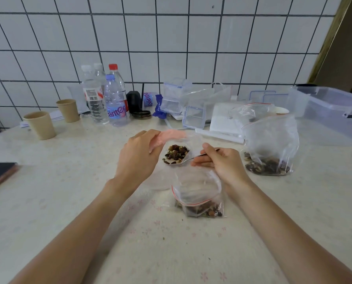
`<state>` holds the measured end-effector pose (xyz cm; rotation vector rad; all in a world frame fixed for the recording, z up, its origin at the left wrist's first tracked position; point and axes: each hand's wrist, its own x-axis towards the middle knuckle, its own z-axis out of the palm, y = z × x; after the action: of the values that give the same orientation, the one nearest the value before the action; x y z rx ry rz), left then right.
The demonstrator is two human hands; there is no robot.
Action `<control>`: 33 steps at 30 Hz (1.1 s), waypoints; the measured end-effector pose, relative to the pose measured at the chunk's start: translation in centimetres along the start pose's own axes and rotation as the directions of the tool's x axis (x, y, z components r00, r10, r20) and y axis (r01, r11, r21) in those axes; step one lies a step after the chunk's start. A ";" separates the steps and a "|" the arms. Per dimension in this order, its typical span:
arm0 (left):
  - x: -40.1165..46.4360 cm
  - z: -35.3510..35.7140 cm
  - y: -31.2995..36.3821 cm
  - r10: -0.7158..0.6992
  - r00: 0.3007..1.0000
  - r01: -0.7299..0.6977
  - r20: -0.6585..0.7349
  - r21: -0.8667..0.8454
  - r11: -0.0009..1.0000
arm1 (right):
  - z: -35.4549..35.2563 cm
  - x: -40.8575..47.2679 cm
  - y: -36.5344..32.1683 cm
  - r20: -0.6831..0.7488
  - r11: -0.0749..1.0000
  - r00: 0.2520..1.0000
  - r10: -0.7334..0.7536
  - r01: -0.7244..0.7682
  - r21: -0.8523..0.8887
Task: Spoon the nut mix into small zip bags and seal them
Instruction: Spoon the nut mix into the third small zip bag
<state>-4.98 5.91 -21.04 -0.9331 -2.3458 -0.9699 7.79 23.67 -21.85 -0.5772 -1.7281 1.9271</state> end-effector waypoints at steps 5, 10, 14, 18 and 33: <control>-0.1 -0.4 0.5 0.042 0.999 -0.042 -0.012 -0.025 0.999 | 0.4 0.0 0.3 0.036 1.000 0.999 -0.023 0.022 0.009; -0.3 -0.4 0.6 0.049 0.999 -0.049 -0.016 -0.034 0.998 | 0.5 0.3 0.8 0.044 1.000 0.999 -0.011 0.011 -0.014; -0.2 -0.5 0.3 0.021 0.999 -0.022 -0.041 -0.026 0.999 | 0.4 0.2 0.8 -0.043 0.997 0.999 -0.006 0.009 0.072; -0.1 -0.7 0.2 -0.008 0.999 0.007 -0.044 -0.024 1.000 | 0.6 0.1 0.8 -0.103 0.997 0.995 -0.002 0.010 0.073; 0.6 -0.6 -1.3 -0.427 0.803 0.352 0.415 0.248 0.903 | 0.6 0.3 0.9 0.017 0.990 0.998 -0.057 0.059 -0.130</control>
<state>-6.31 5.06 -20.88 -0.6774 -3.0631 -0.7385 7.08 23.29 -22.65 -0.5556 -1.8692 1.7918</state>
